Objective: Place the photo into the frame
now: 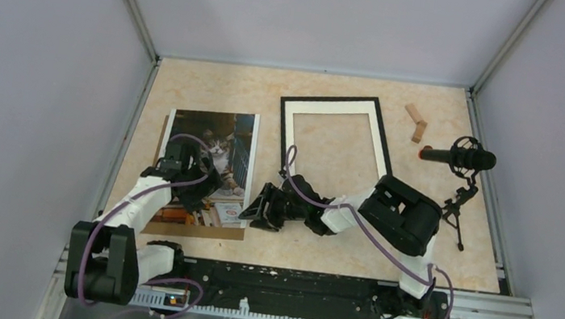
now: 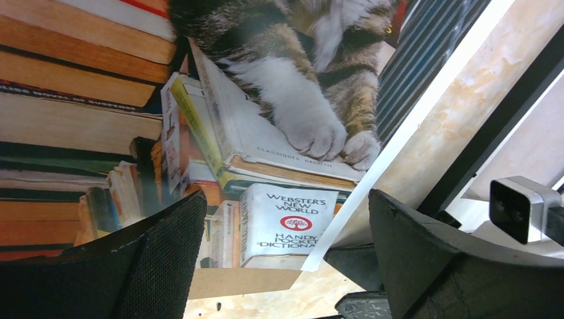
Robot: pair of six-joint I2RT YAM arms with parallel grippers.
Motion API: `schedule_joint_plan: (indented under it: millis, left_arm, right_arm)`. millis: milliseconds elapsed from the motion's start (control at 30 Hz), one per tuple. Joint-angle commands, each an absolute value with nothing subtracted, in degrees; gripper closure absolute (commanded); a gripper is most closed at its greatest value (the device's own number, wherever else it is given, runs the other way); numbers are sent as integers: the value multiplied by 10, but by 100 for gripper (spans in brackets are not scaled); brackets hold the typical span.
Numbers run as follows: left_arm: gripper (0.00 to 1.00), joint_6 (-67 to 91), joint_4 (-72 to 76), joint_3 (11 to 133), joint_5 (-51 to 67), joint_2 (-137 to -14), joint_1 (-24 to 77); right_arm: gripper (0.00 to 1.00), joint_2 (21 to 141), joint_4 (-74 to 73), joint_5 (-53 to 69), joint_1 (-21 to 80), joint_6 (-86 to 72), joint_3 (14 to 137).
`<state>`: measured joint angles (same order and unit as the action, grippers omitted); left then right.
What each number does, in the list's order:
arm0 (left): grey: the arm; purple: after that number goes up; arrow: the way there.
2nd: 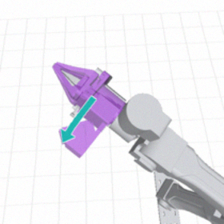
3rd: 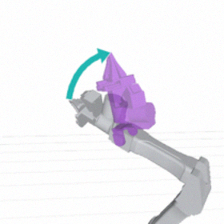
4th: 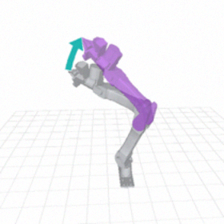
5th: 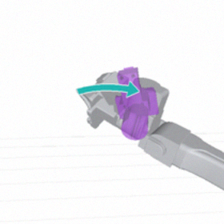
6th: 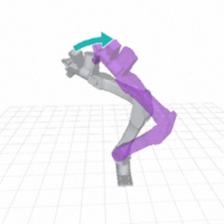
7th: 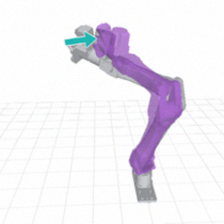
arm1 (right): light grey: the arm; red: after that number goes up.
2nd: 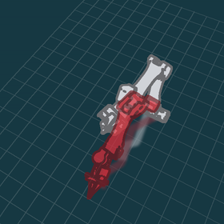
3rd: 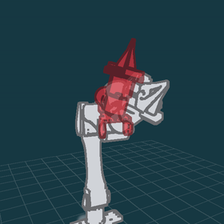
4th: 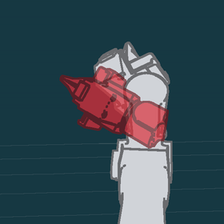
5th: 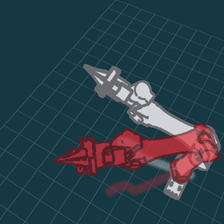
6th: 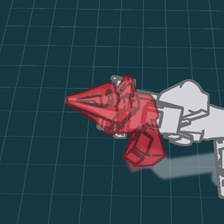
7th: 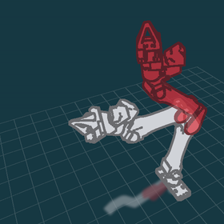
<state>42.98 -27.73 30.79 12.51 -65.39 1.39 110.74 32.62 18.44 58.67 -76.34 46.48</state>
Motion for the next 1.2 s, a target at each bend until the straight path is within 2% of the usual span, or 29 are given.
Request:
schedule_joint_plan:
  millis: [0,467,667,1033,1100,1167]
  left_arm:
    - [5,439,-257,282,126,-663,11]
    - [5,450,-260,263,127,-659,11]
    - [5,448,-262,263,127,-651,11]
    - [5,430,-267,285,134,-624,12]
    - [4,406,-267,302,145,-616,12]
    - [3,384,-277,332,160,-616,12]
  right_arm:
    - [45,1130,384,183,595,-785,462]
    - [46,1158,493,195,596,-829,477]
    - [47,1167,470,181,596,-830,493]
    - [72,1200,369,108,595,-761,590]
    - [81,1204,348,94,593,-745,612]
    - [95,1206,333,90,589,-732,633]
